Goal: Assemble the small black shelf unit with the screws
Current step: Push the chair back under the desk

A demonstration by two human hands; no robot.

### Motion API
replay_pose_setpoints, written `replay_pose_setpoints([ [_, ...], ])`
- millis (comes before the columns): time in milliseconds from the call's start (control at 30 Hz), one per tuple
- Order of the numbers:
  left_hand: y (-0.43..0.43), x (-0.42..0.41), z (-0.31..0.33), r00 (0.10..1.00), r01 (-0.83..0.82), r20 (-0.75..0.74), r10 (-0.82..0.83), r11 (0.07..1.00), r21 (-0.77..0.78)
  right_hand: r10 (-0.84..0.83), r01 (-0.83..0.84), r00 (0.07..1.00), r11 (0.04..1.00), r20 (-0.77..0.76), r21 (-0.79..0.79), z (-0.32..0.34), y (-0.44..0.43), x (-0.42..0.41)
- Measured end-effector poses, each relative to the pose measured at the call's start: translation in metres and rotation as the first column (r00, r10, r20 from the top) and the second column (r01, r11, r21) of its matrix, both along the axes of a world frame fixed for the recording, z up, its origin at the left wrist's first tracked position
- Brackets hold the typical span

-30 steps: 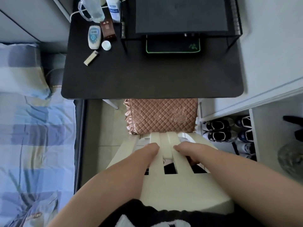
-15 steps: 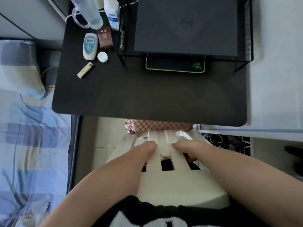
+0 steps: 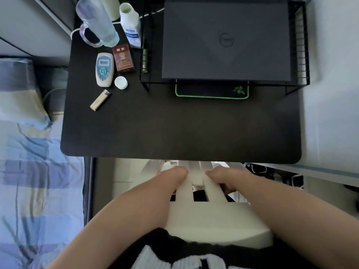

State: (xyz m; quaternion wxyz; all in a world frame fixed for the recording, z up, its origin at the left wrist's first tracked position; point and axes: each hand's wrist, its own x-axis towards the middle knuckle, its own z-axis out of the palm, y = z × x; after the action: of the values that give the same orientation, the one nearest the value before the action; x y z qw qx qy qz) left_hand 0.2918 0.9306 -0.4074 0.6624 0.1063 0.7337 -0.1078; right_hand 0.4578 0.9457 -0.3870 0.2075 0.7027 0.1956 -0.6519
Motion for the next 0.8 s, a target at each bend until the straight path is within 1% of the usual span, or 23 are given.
replay_pose_setpoints([
  [67, 0.004, 0.001, 0.002, 1.0, 0.006, -0.005, -0.006, 1.0, -0.002, 0.01, -0.01, 1.0, 1.0, 0.0, -0.006, 0.001, 0.002, -0.001],
  [167, 0.009, -0.001, 0.005, 0.999, 0.039, 0.03, -0.038, 0.998, -0.042, 0.003, -0.003, 1.0, 1.0, -0.018, -0.018, 0.003, 0.004, -0.001],
  [233, 0.011, -0.001, 0.009, 0.995, 0.07, 0.069, -0.065, 0.995, -0.069, 0.037, -0.037, 0.999, 0.999, -0.031, -0.014, 0.008, 0.006, -0.001],
  [300, 0.013, -0.002, 0.021, 0.986, 0.111, 0.135, -0.098, 0.99, -0.092, 0.158, -0.157, 0.987, 0.988, -0.032, 0.01, 0.015, 0.007, -0.001],
  [333, 0.016, -0.003, 0.027, 0.975, 0.178, 0.157, -0.16, 0.978, -0.107, 0.244, -0.243, 0.969, 0.97, -0.027, 0.024, 0.02, 0.009, 0.0],
  [367, 0.019, -0.004, 0.033, 0.947, 0.293, 0.168, -0.272, 0.95, -0.111, 0.33, -0.329, 0.944, 0.944, -0.028, 0.038, 0.026, 0.012, 0.001],
  [400, 0.023, -0.005, 0.041, 0.893, 0.436, 0.173, -0.415, 0.893, -0.107, 0.406, -0.404, 0.913, 0.913, -0.036, 0.052, 0.033, 0.014, 0.002],
  [433, 0.027, -0.006, 0.049, 0.815, 0.574, 0.167, -0.555, 0.812, -0.103, 0.471, -0.468, 0.881, 0.881, -0.049, 0.067, 0.039, 0.016, 0.003],
  [500, 0.033, -0.007, 0.066, 0.637, 0.771, 0.146, -0.757, 0.63, -0.093, 0.598, -0.59, 0.8, 0.799, -0.053, 0.116, 0.052, 0.02, 0.005],
  [533, 0.035, -0.006, 0.074, 0.561, 0.827, 0.14, -0.816, 0.555, -0.084, 0.656, -0.644, 0.754, 0.749, -0.034, 0.154, 0.058, 0.022, 0.006],
  [567, 0.036, -0.006, 0.08, 0.506, 0.862, 0.13, -0.853, 0.501, -0.074, 0.694, -0.679, 0.72, 0.707, -0.006, 0.198, 0.063, 0.024, 0.008],
  [600, 0.036, -0.007, 0.086, 0.473, 0.881, 0.113, -0.874, 0.469, -0.06, 0.71, -0.693, 0.703, 0.677, 0.024, 0.248, 0.069, 0.025, 0.009],
  [633, 0.035, -0.009, 0.09, 0.457, 0.889, 0.09, -0.885, 0.455, -0.044, 0.715, -0.694, 0.696, 0.651, 0.059, 0.307, 0.074, 0.027, 0.011],
  [700, 0.032, -0.014, 0.097, 0.479, 0.877, 0.031, -0.877, 0.48, 0.014, 0.71, -0.688, 0.687, 0.566, 0.156, 0.454, 0.085, 0.03, 0.015],
  [733, 0.031, -0.017, 0.1, 0.508, 0.859, 0.002, -0.861, 0.507, 0.068, 0.685, -0.668, 0.701, 0.532, 0.2, 0.521, 0.091, 0.03, 0.018],
  [767, 0.031, -0.019, 0.102, 0.533, 0.841, -0.031, -0.846, 0.525, 0.133, 0.644, -0.626, 0.734, 0.518, 0.217, 0.583, 0.096, 0.029, 0.019],
  [800, 0.032, -0.022, 0.105, 0.538, 0.834, -0.086, -0.838, 0.515, 0.201, 0.602, -0.578, 0.768, 0.507, 0.217, 0.64, 0.102, 0.027, 0.02],
])
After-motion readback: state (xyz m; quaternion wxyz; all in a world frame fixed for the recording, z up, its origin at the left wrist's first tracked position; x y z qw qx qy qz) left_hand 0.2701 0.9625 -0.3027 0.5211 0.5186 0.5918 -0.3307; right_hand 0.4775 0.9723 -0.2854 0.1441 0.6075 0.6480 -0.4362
